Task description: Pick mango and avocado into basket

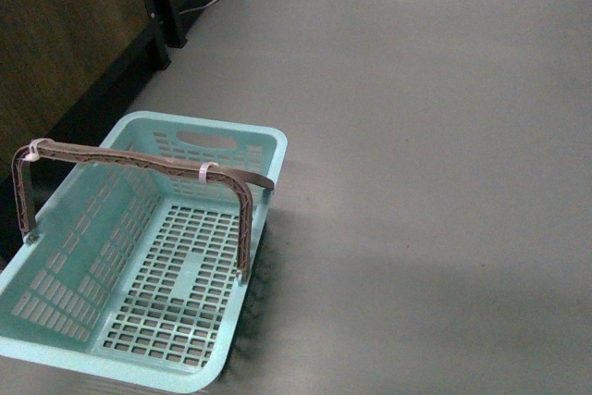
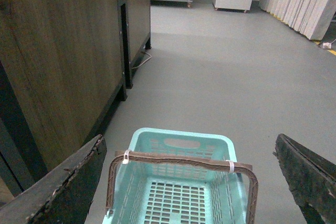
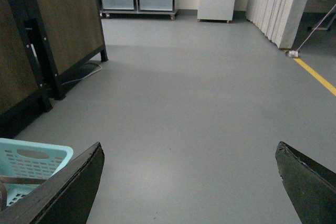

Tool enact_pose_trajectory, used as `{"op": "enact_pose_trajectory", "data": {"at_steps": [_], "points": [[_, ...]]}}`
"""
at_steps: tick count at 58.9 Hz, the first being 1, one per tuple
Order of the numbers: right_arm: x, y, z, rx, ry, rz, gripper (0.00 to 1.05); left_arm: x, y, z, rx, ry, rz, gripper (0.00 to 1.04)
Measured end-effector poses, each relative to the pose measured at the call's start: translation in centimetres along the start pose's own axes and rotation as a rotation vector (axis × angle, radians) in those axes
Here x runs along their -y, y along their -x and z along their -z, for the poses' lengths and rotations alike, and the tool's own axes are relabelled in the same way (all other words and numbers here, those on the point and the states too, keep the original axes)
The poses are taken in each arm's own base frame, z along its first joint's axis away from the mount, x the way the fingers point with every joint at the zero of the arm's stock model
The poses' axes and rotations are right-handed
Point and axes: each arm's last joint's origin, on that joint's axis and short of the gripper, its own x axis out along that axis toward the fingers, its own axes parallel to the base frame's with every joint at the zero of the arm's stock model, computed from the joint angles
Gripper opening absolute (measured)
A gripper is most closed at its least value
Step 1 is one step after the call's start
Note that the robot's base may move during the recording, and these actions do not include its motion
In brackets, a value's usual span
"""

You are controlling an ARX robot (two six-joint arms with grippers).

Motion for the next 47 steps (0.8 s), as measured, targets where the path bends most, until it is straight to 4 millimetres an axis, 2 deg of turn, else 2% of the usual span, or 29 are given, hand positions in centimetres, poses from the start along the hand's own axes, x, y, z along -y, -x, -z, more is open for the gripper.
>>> {"op": "enact_pose_trajectory", "data": {"at_steps": [29, 34, 36, 38, 47], "points": [[0.0, 0.0, 0.0, 0.0, 0.0, 0.0, 0.97, 0.0, 0.0, 0.0, -0.009, 0.013, -0.002, 0.97], [0.0, 0.0, 0.0, 0.0, 0.0, 0.0, 0.97, 0.2, -0.2, 0.1, -0.299, 0.204, -0.024, 0.97], [0.0, 0.0, 0.0, 0.0, 0.0, 0.0, 0.97, 0.2, -0.3, 0.2, -0.432, 0.35, -0.052, 0.97], [0.0, 0.0, 0.0, 0.0, 0.0, 0.0, 0.97, 0.2, -0.5, 0.4, -0.494, 0.45, -0.067, 0.97], [0.0, 0.0, 0.0, 0.0, 0.0, 0.0, 0.97, -0.8, -2.1, -0.2, -0.52, 0.839, -0.121, 0.97]]}}
